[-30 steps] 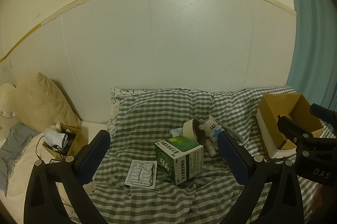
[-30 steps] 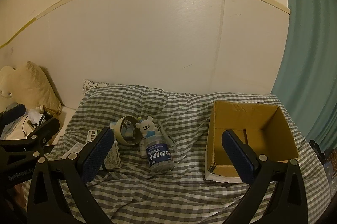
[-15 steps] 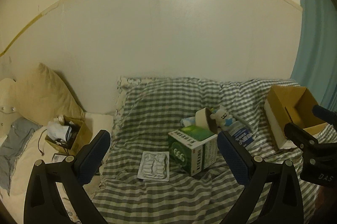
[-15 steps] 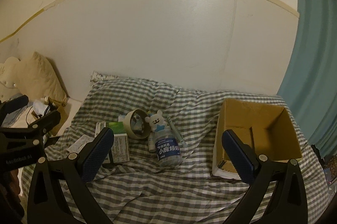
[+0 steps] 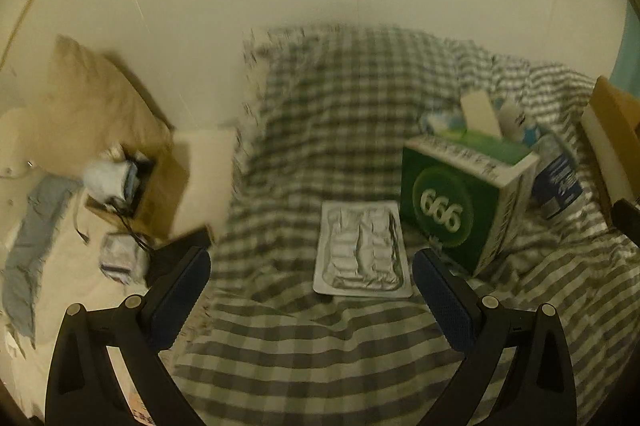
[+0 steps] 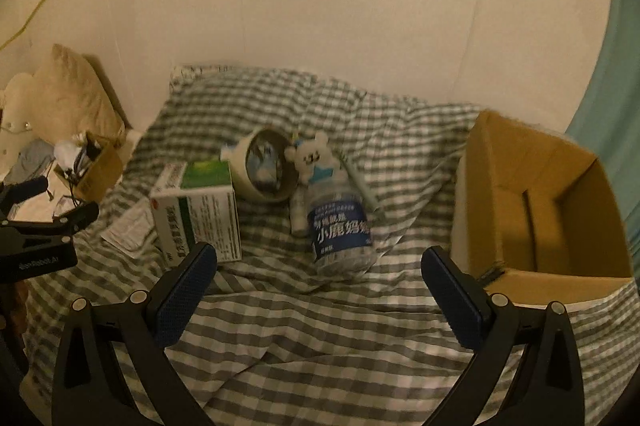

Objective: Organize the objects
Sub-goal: 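Move the right tool to the clear floss bottle while the left tool approaches the blister pack, then grasp and lift the floss bottle with the right tool while the left tool grasps the blue blister pack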

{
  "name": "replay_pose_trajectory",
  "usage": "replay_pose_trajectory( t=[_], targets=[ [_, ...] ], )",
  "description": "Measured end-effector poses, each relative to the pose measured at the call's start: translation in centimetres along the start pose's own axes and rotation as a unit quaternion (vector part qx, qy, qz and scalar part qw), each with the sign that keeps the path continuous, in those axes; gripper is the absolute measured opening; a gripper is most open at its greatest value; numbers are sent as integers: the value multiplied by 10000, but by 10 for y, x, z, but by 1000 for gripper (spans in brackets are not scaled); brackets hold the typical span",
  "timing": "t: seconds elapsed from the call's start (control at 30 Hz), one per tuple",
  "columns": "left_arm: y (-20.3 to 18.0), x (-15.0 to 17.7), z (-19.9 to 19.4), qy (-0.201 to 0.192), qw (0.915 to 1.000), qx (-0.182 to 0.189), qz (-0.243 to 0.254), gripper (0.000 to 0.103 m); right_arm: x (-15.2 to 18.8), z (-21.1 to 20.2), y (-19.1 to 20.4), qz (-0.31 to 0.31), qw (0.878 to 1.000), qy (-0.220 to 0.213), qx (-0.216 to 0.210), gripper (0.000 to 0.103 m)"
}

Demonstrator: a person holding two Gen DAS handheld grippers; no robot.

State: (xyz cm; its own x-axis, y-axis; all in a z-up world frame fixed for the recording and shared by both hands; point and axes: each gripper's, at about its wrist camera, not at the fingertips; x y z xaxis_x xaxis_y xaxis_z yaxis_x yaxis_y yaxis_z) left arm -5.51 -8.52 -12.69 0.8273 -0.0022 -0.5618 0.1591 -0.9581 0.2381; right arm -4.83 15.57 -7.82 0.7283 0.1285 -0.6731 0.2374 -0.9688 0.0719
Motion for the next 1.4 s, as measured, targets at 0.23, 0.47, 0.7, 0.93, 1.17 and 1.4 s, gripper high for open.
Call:
replay_pose_trajectory(
  t=[0.23,0.47,0.7,0.93,1.17,1.4],
  targets=[
    [-13,-1,34,486,9982,228,253,103,0,46,-9,132,9990,409,-148,101],
    [-31,-2,63,836,9947,253,541,103,-14,86,-25,260,9973,673,108,98],
    [-35,-3,73,1055,9912,630,494,81,-16,118,-40,407,9939,1023,64,82],
    [-30,-4,61,1013,9919,685,340,61,-10,117,-49,573,9933,1001,-38,65],
    [-26,0,20,728,9937,768,354,60,-2,89,-41,491,9949,882,-82,63],
    [-14,11,-21,652,9931,974,-1,60,0,45,-25,274,9965,785,-79,61]
  ],
)
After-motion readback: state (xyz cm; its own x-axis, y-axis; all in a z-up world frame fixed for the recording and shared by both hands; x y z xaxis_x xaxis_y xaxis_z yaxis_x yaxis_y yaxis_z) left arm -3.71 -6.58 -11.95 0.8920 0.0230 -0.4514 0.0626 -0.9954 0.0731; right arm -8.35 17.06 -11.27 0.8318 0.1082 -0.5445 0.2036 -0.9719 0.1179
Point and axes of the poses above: each gripper's, at about its wrist camera, not at the fingertips, and z roughly the way its jaws point, y to its left, x to its underside, and after that the axes turned 8 degrees about -x, right-handed
